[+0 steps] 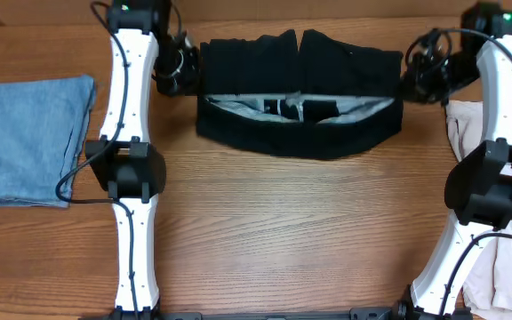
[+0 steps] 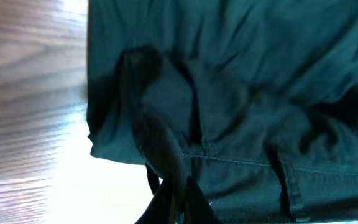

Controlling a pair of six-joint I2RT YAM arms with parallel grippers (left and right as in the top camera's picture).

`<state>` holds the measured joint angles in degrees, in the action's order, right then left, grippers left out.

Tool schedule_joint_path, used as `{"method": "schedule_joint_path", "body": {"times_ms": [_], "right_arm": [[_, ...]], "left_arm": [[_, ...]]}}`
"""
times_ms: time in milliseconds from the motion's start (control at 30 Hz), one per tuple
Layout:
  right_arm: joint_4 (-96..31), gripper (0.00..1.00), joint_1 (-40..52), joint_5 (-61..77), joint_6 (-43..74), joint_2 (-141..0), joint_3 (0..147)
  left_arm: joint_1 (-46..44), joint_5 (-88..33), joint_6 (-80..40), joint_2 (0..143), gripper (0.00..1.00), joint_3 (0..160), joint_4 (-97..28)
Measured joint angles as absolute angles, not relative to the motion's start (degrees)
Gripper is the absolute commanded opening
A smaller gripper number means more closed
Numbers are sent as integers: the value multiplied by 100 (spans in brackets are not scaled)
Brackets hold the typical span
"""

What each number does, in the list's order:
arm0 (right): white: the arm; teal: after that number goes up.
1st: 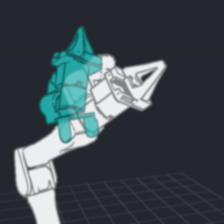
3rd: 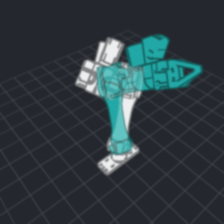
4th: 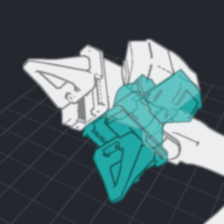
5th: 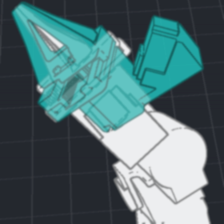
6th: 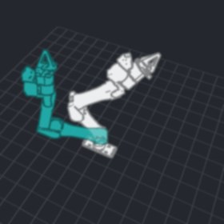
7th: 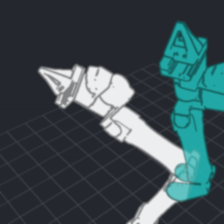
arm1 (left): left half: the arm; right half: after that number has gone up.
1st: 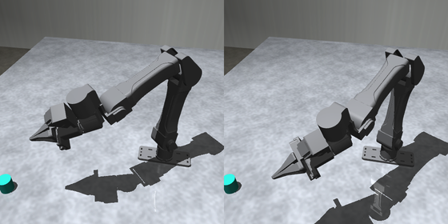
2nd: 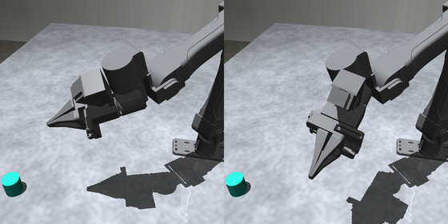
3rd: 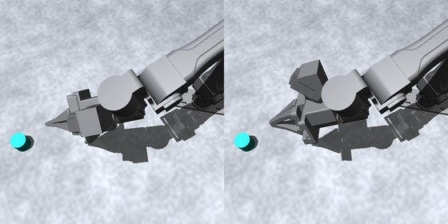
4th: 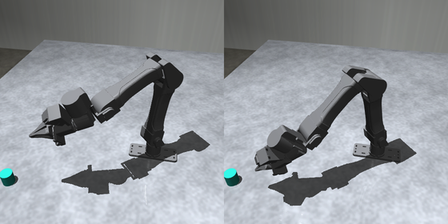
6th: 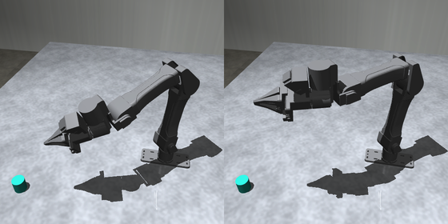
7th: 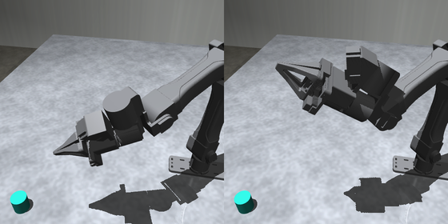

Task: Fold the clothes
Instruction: 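Lift the pants by the waistband with both grippers and lay them flat, then pull the waistband corners apart with both grippers to smooth the pants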

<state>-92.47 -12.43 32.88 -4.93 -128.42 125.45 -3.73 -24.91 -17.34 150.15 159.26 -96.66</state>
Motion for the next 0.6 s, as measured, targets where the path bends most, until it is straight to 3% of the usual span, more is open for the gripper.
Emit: {"method": "schedule_joint_path", "body": {"times_ms": [300, 467, 600], "right_arm": [[-9708, 4, -1319, 2329, -239, -12831, 12014], [-9749, 4, -1356, 2244, -51, -12529, 11966], [-9725, 4, -1356, 2220, 150, -11135, 11187]], "left_arm": [[-797, -2287, -1647, 14840, 4, 15478, -9671], [-1033, -1933, -1647, 13286, 4, 14411, -9649], [-1052, -1741, -1647, 12407, 4, 12943, -9623]]}}
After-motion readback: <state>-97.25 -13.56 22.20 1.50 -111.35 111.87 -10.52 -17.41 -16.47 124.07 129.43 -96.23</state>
